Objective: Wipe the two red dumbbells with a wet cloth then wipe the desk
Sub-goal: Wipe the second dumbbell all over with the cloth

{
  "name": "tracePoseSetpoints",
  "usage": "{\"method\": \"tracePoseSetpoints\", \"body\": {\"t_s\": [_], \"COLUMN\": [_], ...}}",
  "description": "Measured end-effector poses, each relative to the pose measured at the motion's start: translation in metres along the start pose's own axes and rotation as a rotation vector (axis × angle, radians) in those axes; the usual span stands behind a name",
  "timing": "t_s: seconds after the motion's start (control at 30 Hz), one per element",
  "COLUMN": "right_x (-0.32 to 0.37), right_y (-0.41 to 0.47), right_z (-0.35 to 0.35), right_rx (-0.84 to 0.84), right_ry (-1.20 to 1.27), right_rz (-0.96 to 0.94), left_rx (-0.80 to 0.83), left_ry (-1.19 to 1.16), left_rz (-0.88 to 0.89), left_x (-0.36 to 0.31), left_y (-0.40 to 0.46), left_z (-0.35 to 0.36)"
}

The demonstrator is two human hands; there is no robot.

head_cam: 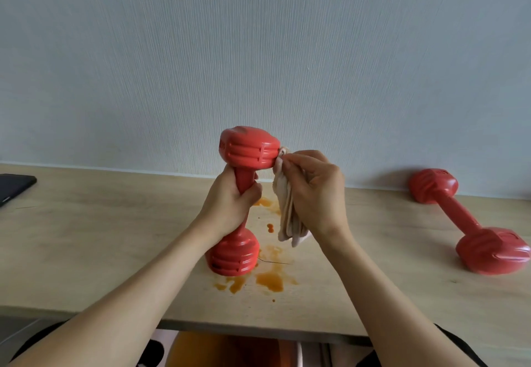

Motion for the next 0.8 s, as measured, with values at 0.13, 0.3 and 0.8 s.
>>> {"method": "tracePoseSetpoints", "body": {"t_s": [0.13,0.3,0.8], "right_x": [-0.006,-0.016,-0.001], "right_y": [0.002,0.0,0.011], "right_z": [-0.002,-0.002,0.003], "right_rx": [0.008,-0.108,0.087], "right_ry": [-0.031,0.023,0.272], "right_rz": [0.02,0.139,0.031], "left_rx": [0.054,0.081,0.093], "left_ry": [-0.038,-0.152,-0.056], "left_rz": [0.01,0.018,0.002], "left_x": [-0.003,-0.006,-0.002], "left_y": [0.001,-0.003,0.004], "left_z": [0.001,0.009,0.007]}}
Point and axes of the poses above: each hand's wrist, its own y-axis towards the middle knuckle, its own z-axis out of the palm, x = y × z, the point moved 3 cm from there along y, towards the middle knuckle, and after that the axes turned 12 degrees about x, right-handed, at the moved point
